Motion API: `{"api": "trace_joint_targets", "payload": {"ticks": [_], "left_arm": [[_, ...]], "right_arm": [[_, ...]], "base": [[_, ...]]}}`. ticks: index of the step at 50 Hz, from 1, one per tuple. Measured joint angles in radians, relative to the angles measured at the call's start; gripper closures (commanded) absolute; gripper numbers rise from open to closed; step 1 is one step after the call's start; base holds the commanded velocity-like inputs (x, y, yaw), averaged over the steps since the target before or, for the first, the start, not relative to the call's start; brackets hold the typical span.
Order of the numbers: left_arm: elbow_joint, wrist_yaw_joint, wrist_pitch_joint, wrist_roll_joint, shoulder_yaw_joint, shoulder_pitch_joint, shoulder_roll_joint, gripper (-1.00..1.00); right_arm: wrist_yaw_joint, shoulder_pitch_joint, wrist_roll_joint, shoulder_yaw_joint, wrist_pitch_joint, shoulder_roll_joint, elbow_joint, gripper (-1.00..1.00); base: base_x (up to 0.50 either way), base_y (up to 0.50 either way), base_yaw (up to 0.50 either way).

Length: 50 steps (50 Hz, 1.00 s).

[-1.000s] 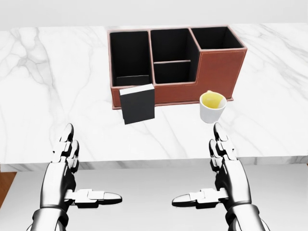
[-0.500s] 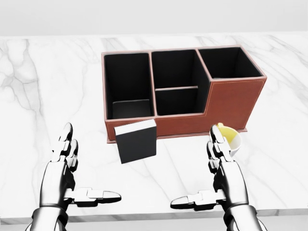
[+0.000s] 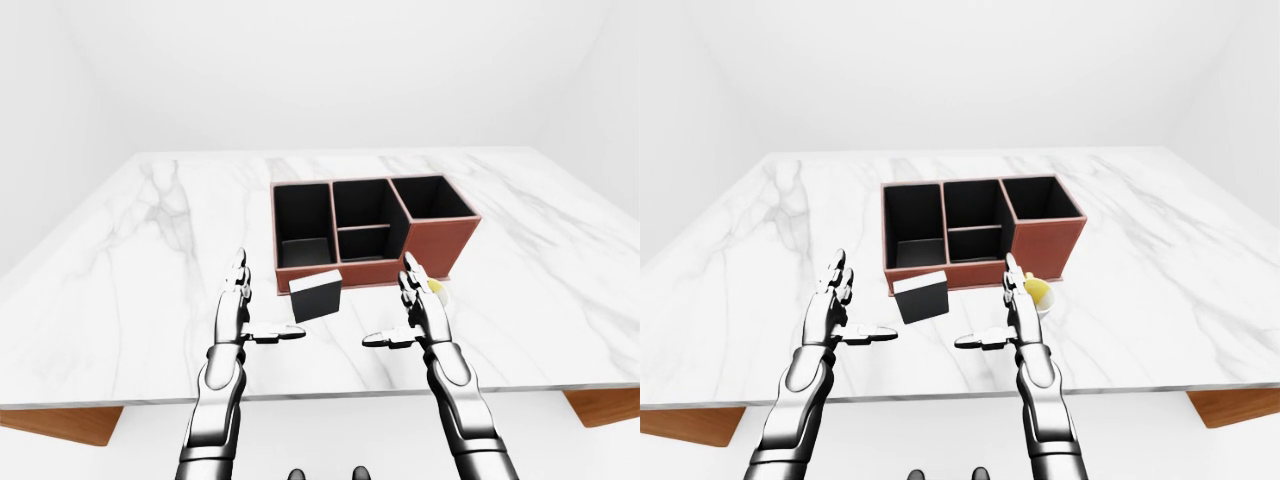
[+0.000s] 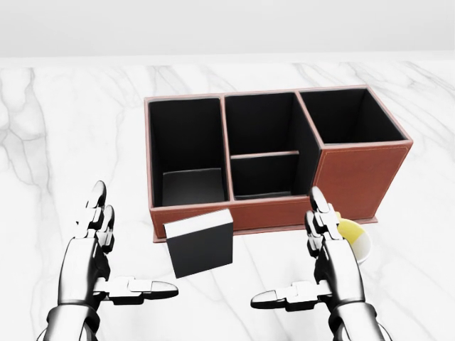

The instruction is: Pick up the book and place it in the caddy.

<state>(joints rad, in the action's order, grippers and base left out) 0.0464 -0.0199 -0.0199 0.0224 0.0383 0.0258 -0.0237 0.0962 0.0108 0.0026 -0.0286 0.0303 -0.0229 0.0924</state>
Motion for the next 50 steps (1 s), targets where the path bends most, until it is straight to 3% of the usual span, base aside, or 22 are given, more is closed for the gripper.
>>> {"api": "trace_joint_targets", "payload": {"ticks": [4, 14, 25, 50], "left_arm": [[0.0, 0.0, 0.0, 0.0, 0.0, 0.0, 0.0, -1.0], [-0.003, 0.001, 0.002, 0.001, 0.0, -0.002, 0.0, -1.0], [-0.005, 0.005, 0.003, 0.004, 0.001, -0.003, 0.0, -1.0], [-0.006, 0.011, 0.004, -0.001, 0.006, -0.003, -0.001, -1.0]], "right_arm": [[-0.006, 0.001, -0.006, 0.001, -0.003, 0.0, -0.001, -1.0], [-0.039, 0.012, -0.077, 0.023, -0.118, -0.001, -0.095, -1.0], [-0.002, 0.049, -0.342, 0.1, -0.118, -0.006, -0.295, -1.0], [0.332, 0.174, -0.802, 0.137, -0.118, -0.023, -0.304, -1.0]], "base": [[0.0, 0.0, 0.0], [0.0, 0.0, 0.0], [0.0, 0.0, 0.0], [0.0, 0.0, 0.0]]}}
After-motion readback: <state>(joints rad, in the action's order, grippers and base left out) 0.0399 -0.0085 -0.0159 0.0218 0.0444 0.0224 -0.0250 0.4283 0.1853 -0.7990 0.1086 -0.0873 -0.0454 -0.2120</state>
